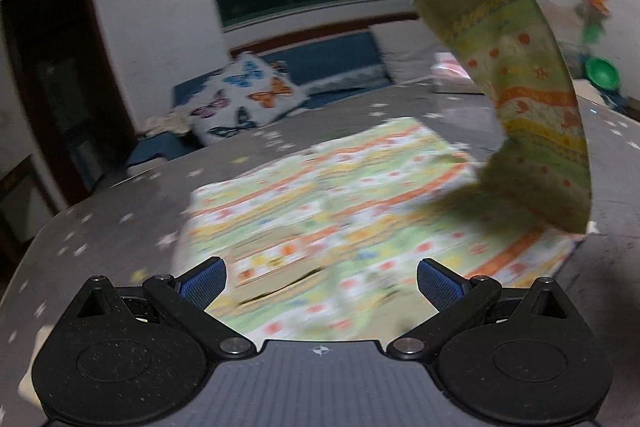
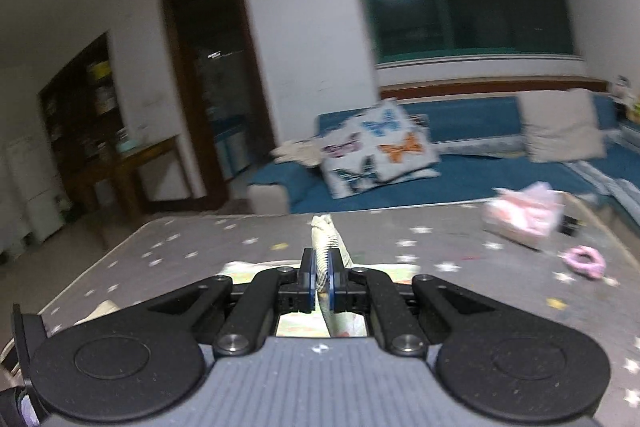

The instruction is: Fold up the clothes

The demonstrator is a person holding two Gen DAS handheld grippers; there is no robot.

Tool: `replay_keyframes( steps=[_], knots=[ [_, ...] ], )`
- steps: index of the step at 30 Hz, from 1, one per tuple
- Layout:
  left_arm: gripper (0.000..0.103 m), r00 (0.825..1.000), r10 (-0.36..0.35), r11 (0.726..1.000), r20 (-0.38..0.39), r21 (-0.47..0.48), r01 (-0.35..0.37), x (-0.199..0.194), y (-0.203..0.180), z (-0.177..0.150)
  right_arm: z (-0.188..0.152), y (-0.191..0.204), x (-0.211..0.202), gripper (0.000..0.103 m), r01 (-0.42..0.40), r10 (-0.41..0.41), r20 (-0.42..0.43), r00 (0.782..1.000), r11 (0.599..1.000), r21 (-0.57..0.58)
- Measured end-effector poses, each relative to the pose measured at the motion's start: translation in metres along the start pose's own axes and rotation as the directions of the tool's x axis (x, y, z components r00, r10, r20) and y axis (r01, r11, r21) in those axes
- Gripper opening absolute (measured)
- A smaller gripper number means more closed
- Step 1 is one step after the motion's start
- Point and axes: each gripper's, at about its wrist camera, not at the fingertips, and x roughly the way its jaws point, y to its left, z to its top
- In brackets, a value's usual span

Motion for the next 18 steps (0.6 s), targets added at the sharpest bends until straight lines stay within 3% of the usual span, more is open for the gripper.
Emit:
replay_keyframes(
  steps=[10,15,18],
  knots=[
    [0.103,0.993,0.1,0.987,-0.06,-0.122,-0.106,-0.015,0.057,-0.041,-0.032,0.092,0.074,0.005,-0.159,0.144,-0.161,0.976,0.983,-0.09],
    [0.103,0.991,0.117,0.982,-0.067,-0.144,-0.125,-0.018,0.065,-0.047,-0.055,0.112,0.095,0.01,-0.239,0.216,-0.243,0.946,0.969,-0.068],
    [0.103,0.991,0.123,0.981,-0.058,-0.147,-0.13,-0.021,0.069,-0.047,-0.059,0.108,0.091,0.011,-0.248,0.224,-0.254,0.941,0.966,-0.066]
  ],
)
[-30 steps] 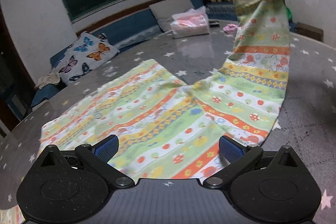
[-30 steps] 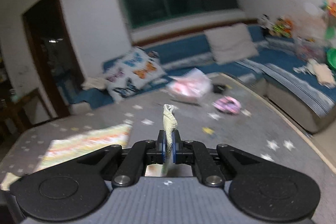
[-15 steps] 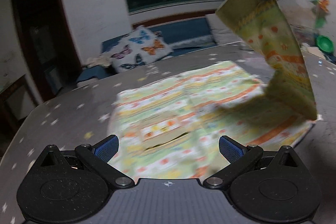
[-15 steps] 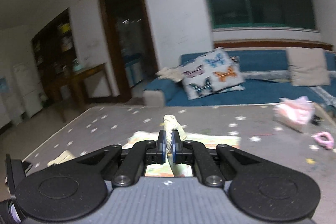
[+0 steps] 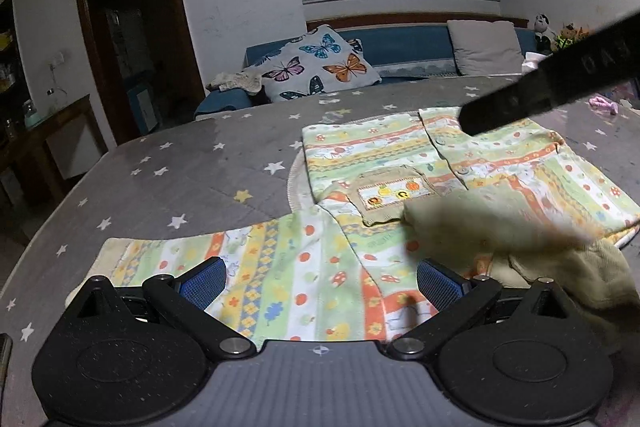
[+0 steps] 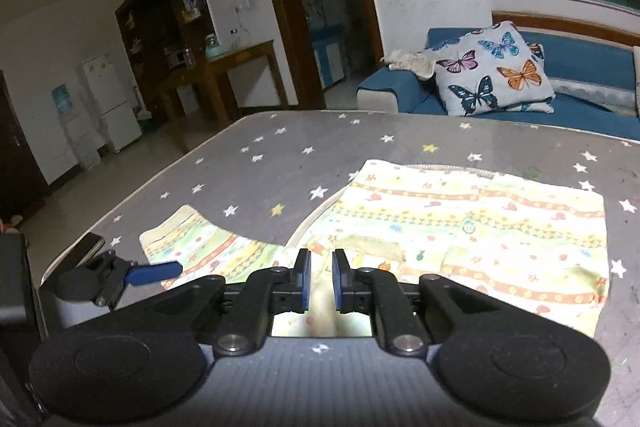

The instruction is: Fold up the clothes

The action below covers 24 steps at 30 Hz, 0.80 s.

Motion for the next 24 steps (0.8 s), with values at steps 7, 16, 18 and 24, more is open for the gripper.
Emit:
replay_keyframes(
  steps=[7,16,18,24],
  knots=[
    [0.101,0.998,-0.058,0.998,0.019,-0.025,0.058,-0.003,0.001,0.011,-0.017,-0.041,-0.036,0.011,0.126,-0.128,-0.046,0.991,0.991,-0.039],
    [0.069,0.98,-0.194,0.981,-0.046,-0.018,0.193,0.028,-0.025,0.022,-0.08,-0.106,-0.052,0.011,0.281,-0.268,-0.173,0.948,0.958,0.054],
    [0.069,0.977,-0.205,0.979,-0.066,-0.024,0.204,0.035,-0.027,0.024,-0.085,-0.111,-0.054,0.011,0.274,-0.257,-0.176,0.95,0.959,0.074],
    [0.056,0.961,-0.255,0.967,-0.112,-0.059,0.249,0.051,-0.029,0.025,-0.071,-0.111,-0.055,0.012,0.262,-0.253,-0.135,0.958,0.964,0.051]
  ],
)
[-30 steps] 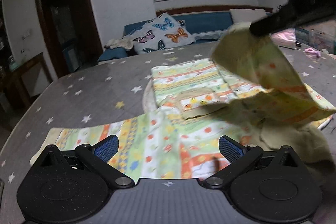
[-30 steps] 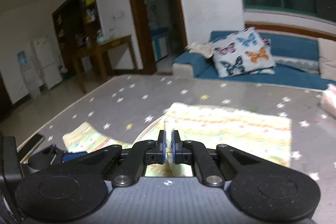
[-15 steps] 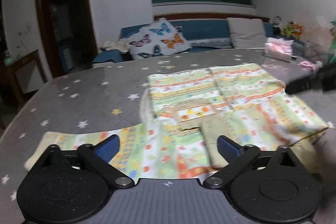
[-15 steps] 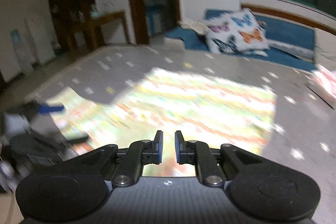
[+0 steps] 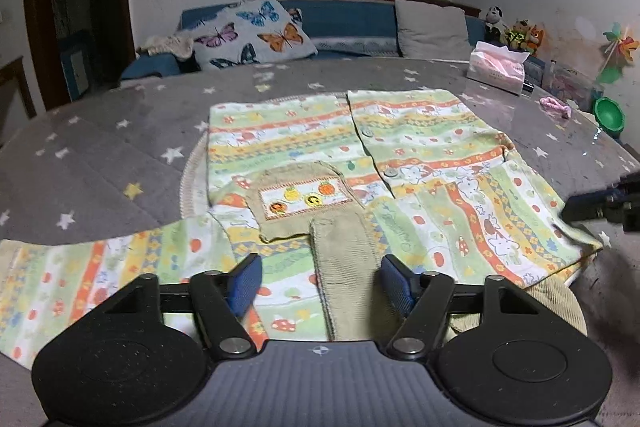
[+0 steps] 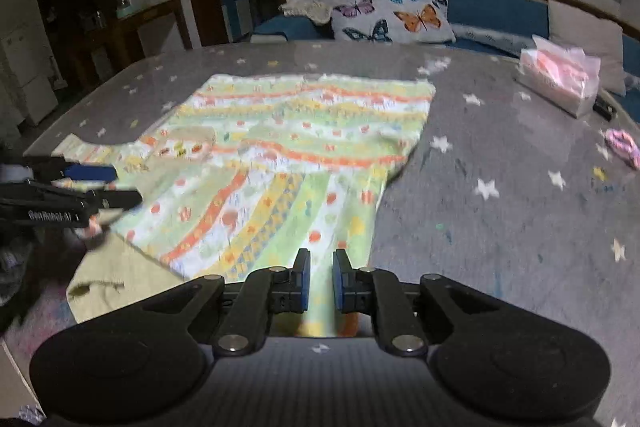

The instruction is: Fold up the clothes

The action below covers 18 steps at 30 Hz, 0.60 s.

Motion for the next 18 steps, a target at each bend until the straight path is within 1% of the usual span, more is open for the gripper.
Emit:
replay_keyframes(
  steps=[1,3,4,5,6,10,12,14,15,17,18],
  knots=[
    [0.051,1.0,-0.013,1.0,-0.005,-0.002,0.013,0.001,0.0,0.0,0.004,0.0,0.001,0.012,-0.001,0.001,0.011,1.0,1.0,0.001],
    [0.027,0.999,-0.039,0.999,-0.005,-0.003,0.039,0.003,-0.002,0.001,0.012,-0.001,0.007,0.014,-0.004,0.004,0.033,0.999,1.0,0.008],
    [0.022,0.999,-0.041,0.999,-0.003,0.001,0.041,0.003,-0.004,0.001,0.014,-0.002,0.01,0.016,-0.006,0.005,0.038,0.999,1.0,0.011],
    [0.013,0.999,-0.032,0.999,0.003,0.006,0.032,0.002,-0.005,0.002,0.016,-0.002,0.013,0.017,-0.007,0.006,0.041,0.999,1.0,0.015],
    [0.009,1.0,-0.028,1.0,0.012,0.009,0.028,0.001,-0.007,0.003,0.017,-0.003,0.018,0.017,-0.007,0.007,0.039,0.999,1.0,0.019],
    [0.009,0.998,-0.003,0.999,0.055,0.034,0.001,-0.006,-0.009,0.005,0.018,-0.004,0.032,0.018,-0.012,0.012,0.015,1.0,0.999,0.033],
    [0.009,0.999,0.01,0.999,0.046,0.042,-0.012,-0.003,-0.008,0.004,0.014,-0.004,0.039,0.018,-0.008,0.008,-0.006,1.0,0.999,0.037],
    [0.009,0.999,0.011,0.999,0.031,0.038,-0.012,-0.001,-0.005,0.001,0.013,-0.003,0.039,0.019,-0.002,0.002,-0.007,1.0,1.0,0.028],
    [0.012,0.999,0.014,0.999,0.03,0.036,-0.016,-0.001,-0.004,0.0,0.013,0.0,0.038,0.021,0.002,-0.002,-0.003,1.0,1.0,0.018],
    [0.013,0.999,0.02,0.999,0.031,0.034,-0.021,-0.002,-0.002,-0.002,0.015,0.006,0.034,0.03,0.006,-0.006,0.006,1.0,1.0,-0.006],
    [0.014,0.999,0.023,0.999,0.035,0.03,-0.024,-0.004,-0.001,-0.002,0.016,0.011,0.033,0.031,0.003,-0.003,0.011,1.0,1.0,-0.021]
  ],
)
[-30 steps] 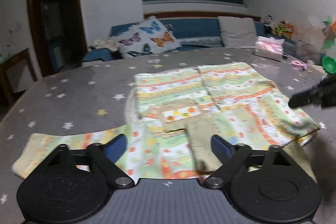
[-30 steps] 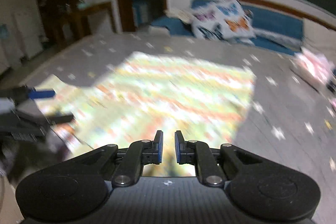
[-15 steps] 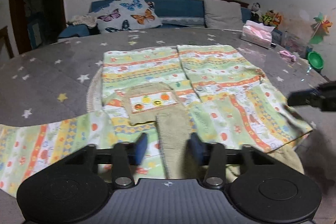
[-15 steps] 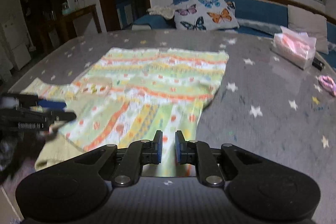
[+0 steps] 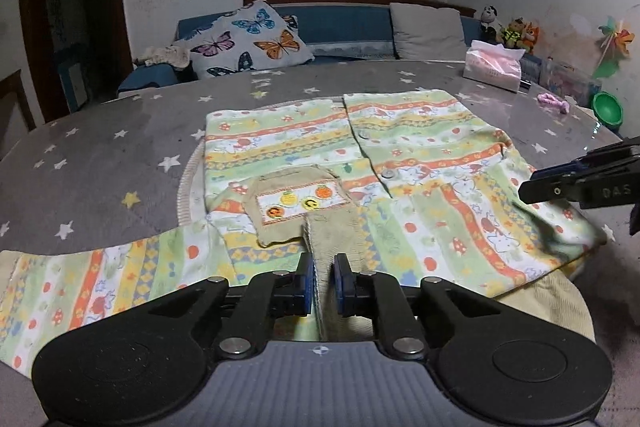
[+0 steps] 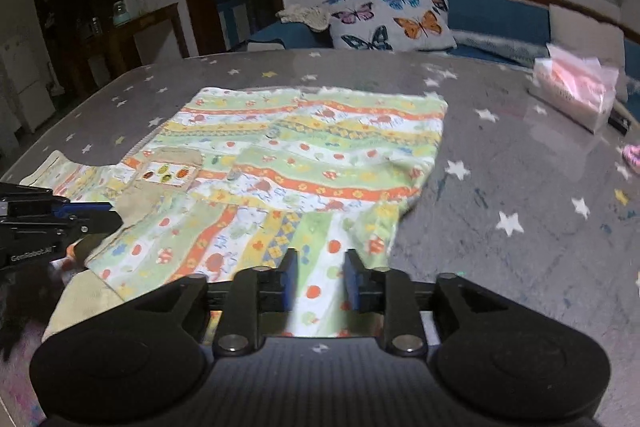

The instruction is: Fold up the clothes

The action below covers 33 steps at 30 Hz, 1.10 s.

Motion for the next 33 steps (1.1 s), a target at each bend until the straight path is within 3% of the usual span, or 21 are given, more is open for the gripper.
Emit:
replay_keyframes(
  steps=[1,5,9,14,21,33],
  knots=[
    [0.014,1.0,0.003,1.0,0.004,-0.004,-0.003,-0.002,0.002,0.0,0.001,0.004,-0.001,0.032,-0.003,0.003,0.005,1.0,1.0,-0.015],
    [0.038,0.999,0.04,0.999,0.029,-0.023,-0.04,-0.015,0.013,-0.002,0.003,0.023,0.001,0.033,-0.042,0.042,0.002,0.999,0.998,-0.052],
    [0.048,0.994,0.1,0.993,0.038,-0.074,-0.097,-0.03,0.036,-0.01,0.0,0.046,0.009,0.034,-0.067,0.066,-0.008,0.998,0.993,-0.101],
    [0.054,0.977,0.212,0.964,0.023,-0.169,-0.205,-0.048,0.075,-0.025,-0.005,0.079,0.015,0.034,-0.119,0.116,-0.03,0.993,0.978,-0.173],
    [0.058,0.934,0.357,0.887,-0.01,-0.309,-0.342,-0.071,0.13,-0.045,-0.006,0.12,0.02,0.035,-0.146,0.144,-0.028,0.989,0.946,-0.288],
    [0.063,0.885,0.46,0.787,-0.065,-0.431,-0.441,-0.086,0.173,-0.064,-0.004,0.142,0.026,0.035,-0.177,0.174,-0.037,0.984,0.925,-0.337]
  ],
)
